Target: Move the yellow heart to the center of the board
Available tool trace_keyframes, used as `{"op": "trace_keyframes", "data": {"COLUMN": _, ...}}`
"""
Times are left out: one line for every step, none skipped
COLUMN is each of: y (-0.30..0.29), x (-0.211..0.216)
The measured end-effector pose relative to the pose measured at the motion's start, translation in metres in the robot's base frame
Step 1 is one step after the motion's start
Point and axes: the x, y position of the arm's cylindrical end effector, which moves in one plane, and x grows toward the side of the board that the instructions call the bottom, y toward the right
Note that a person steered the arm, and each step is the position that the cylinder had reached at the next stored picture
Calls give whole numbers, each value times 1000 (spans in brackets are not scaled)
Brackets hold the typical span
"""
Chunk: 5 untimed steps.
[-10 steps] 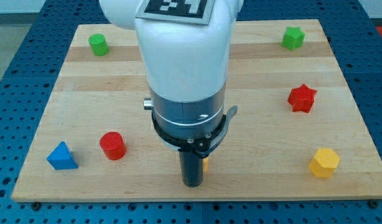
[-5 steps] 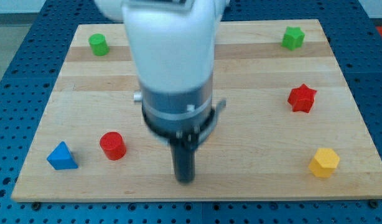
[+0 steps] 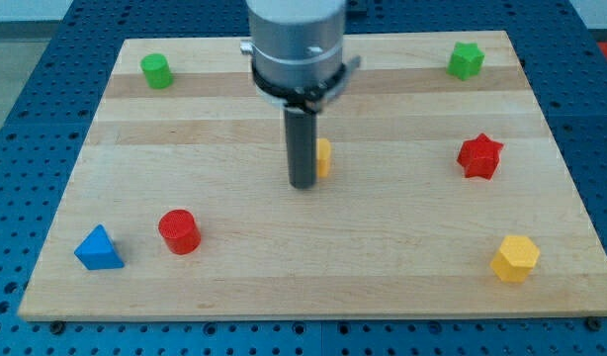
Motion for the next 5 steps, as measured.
{"op": "trace_keyframes", "data": {"y": 0, "x": -2}}
{"op": "trace_keyframes", "data": {"y": 47, "x": 22}}
{"op": "trace_keyframes", "data": {"y": 95, "x": 47}}
{"op": "trace_keyframes", "data": {"y": 112, "x": 9}}
{"op": "trace_keyframes", "data": {"y": 107, "x": -24}}
